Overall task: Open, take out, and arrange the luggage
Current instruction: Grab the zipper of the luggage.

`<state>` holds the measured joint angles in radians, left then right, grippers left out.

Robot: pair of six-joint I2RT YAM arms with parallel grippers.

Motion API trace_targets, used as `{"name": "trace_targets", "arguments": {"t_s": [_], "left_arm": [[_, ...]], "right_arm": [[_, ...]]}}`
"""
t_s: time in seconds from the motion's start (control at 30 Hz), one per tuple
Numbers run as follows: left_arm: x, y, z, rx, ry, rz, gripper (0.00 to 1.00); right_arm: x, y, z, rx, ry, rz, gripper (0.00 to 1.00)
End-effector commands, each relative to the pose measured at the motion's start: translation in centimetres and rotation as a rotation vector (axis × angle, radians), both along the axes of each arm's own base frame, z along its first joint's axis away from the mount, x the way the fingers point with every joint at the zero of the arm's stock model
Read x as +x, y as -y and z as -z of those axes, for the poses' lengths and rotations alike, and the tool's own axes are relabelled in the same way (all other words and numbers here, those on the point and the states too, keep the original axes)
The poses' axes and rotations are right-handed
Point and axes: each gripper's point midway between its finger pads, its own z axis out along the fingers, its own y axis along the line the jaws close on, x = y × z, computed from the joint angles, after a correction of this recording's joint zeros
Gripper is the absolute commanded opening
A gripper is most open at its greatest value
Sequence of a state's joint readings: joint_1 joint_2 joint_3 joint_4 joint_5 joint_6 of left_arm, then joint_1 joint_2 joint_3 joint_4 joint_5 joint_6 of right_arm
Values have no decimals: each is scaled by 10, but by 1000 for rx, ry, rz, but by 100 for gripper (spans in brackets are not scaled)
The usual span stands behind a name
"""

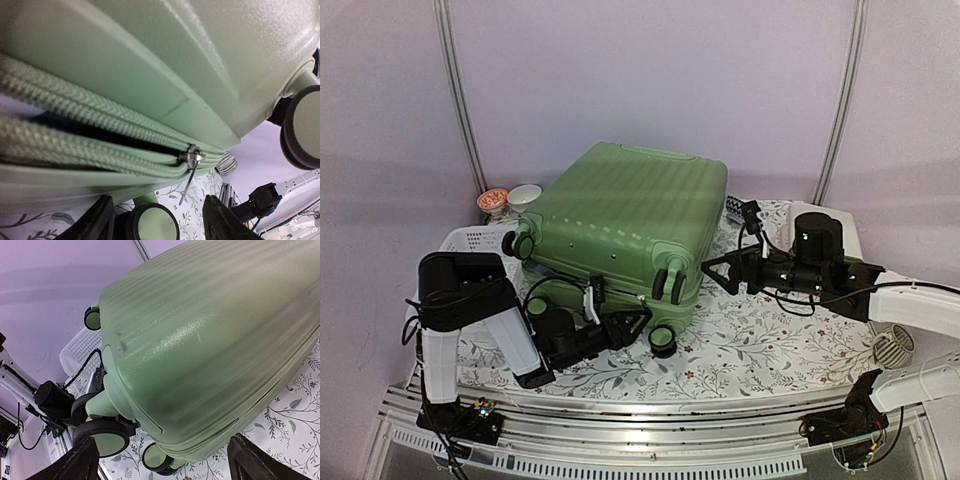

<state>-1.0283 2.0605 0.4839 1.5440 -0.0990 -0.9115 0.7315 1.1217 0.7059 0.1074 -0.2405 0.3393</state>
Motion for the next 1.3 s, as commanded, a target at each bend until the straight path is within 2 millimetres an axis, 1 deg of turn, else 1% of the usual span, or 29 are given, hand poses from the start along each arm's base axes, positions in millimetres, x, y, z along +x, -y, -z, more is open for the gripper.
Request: {"name": "trace_targets", "arguments": {"t_s": [0.0, 0.07, 0.13, 0.2, 0.4, 0.5, 0.9, 1.17, 1.27], "left_arm": [[6, -5, -49, -170, 116, -11, 61], [7, -6, -49, -171, 116, -13, 58], [7, -6, -50, -175, 115, -11, 52], [7, -5, -50, -181, 114, -3, 49], [6, -5, -53, -196, 116, 6, 48], [5, -3, -56, -205, 119, 18, 44], [3, 7, -68, -242, 132, 54, 41], [4, 9, -67, -234, 134, 55, 38], [5, 9, -66, -232, 131, 51, 33]], "right_arm": [[5, -1, 0, 7, 11, 2, 91], [5, -1, -1, 11, 14, 1, 91], [5, -2, 0, 11, 12, -2, 91], [5, -2, 0, 12, 10, -5, 91], [4, -3, 3, 10, 0, -10, 91], [3, -3, 3, 11, -1, -12, 91], [3, -3, 4, 12, -5, -15, 91], [3, -3, 7, 8, -10, -17, 91], [3, -3, 8, 4, -13, -18, 91]]}}
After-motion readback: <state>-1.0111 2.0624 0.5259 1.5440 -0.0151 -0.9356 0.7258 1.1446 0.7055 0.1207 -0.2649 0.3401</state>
